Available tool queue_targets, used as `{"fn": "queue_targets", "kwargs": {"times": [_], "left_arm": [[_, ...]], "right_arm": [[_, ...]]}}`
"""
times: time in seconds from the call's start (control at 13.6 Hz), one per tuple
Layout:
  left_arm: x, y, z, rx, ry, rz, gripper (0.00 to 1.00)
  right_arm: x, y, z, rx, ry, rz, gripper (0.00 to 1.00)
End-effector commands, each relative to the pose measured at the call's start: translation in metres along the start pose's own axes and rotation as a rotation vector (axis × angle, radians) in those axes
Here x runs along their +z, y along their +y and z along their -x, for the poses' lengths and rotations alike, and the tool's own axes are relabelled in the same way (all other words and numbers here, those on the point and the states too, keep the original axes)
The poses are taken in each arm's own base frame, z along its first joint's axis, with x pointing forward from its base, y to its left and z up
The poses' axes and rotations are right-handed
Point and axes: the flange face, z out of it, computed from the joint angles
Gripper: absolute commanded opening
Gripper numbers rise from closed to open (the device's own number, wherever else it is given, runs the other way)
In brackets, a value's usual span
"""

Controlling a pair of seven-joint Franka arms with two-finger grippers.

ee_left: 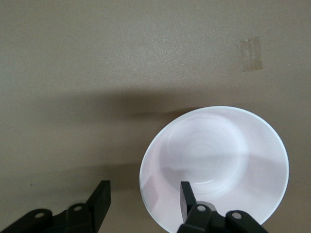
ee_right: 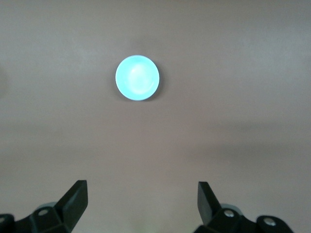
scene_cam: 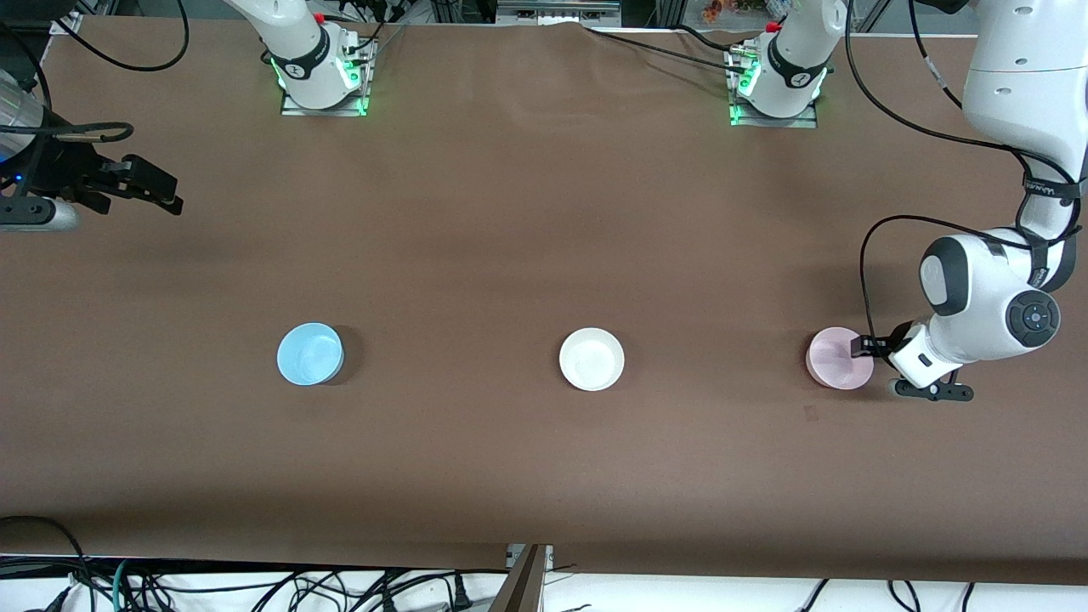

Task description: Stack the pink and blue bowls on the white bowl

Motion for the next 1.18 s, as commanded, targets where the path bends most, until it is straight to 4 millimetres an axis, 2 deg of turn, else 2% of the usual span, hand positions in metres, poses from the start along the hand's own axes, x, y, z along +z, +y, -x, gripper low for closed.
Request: {"fn": "queue_targets", "kwargs": {"times": [0.0, 0.07, 0.52, 1.1], "left_arm": [[-0.0071, 0.0017, 0.0061, 0.031, 0.009, 0.012, 0.59], [-0.0071, 0.0017, 0.0061, 0.031, 0.009, 0.012, 0.57], [-0.0053, 0.0017, 0.0061, 0.04, 0.008, 0.012, 0.47], [-0.0036, 0.0008, 0.0068, 0.057, 0.005, 0.013, 0.33]], "right_arm": [[0.0049, 0.0015, 0.0239, -0.013, -0.02, 0.0, 1.0], [0.006, 0.0018, 0.028, -0.014, -0.012, 0.004, 1.0], [0.0034, 0.0019, 0.0194, -0.014, 0.019, 0.004, 1.0], [0.0036, 0.0033, 0.0182, -0.01, 0.023, 0.002, 1.0]]}}
